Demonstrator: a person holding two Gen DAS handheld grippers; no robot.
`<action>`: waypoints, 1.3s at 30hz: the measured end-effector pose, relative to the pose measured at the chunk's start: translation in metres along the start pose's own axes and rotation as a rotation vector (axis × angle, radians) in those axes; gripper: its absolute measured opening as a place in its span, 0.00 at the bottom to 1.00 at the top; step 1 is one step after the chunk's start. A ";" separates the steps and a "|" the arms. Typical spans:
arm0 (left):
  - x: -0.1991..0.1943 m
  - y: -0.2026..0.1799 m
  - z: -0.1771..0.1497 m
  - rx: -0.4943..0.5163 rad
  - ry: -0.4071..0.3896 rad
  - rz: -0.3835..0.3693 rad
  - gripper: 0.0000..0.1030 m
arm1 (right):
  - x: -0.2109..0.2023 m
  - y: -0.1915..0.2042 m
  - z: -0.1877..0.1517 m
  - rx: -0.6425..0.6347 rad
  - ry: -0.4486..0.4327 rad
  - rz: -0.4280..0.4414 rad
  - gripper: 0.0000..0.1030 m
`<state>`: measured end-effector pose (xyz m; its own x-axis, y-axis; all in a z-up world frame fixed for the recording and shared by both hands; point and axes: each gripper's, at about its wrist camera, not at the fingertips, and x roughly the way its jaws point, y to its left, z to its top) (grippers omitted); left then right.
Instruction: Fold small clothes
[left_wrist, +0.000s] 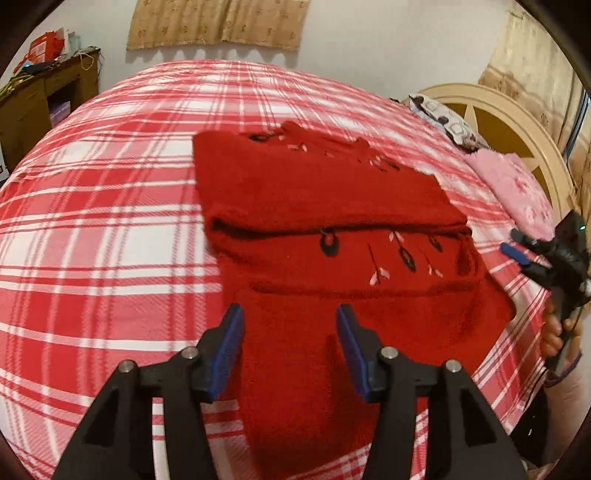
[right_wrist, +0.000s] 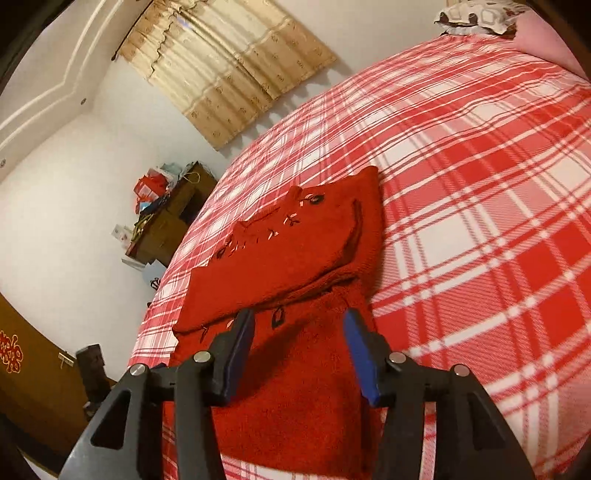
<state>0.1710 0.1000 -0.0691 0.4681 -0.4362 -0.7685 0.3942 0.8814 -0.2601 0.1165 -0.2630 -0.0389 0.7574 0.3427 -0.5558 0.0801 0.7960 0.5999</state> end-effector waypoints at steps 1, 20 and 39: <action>0.002 -0.002 -0.002 0.010 -0.004 0.014 0.53 | -0.003 -0.001 -0.002 -0.004 0.003 -0.007 0.50; 0.008 0.003 -0.012 -0.016 -0.033 0.013 0.27 | -0.012 -0.010 -0.026 0.020 0.019 -0.029 0.50; 0.010 -0.003 -0.009 -0.022 -0.052 0.011 0.13 | 0.026 0.032 -0.015 -0.410 0.081 -0.254 0.50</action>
<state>0.1672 0.0944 -0.0813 0.5130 -0.4348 -0.7401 0.3714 0.8898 -0.2652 0.1291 -0.2211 -0.0432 0.6930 0.1365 -0.7079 -0.0178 0.9848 0.1725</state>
